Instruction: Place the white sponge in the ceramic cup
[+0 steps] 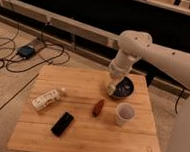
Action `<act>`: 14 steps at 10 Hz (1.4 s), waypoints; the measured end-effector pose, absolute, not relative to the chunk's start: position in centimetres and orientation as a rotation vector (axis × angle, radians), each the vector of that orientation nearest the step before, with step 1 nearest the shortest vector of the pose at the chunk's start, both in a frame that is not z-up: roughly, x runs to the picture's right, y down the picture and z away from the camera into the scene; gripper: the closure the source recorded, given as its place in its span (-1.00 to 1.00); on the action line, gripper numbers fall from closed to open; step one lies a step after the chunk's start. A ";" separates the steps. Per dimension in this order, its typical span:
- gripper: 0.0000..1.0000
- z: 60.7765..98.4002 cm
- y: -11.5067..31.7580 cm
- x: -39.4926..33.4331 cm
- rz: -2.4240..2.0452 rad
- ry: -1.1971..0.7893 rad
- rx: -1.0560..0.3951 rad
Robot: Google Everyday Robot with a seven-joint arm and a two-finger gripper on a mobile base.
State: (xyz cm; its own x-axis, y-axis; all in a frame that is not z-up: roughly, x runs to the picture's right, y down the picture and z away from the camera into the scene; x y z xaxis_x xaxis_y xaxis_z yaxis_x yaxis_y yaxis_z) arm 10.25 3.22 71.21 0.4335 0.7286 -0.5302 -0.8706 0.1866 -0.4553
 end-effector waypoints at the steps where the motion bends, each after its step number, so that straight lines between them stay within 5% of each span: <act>1: 1.00 70.6 3.7 11.2 1.149 0.222 -0.792; 14: 1.00 68.7 10.2 16.5 1.237 0.308 -0.871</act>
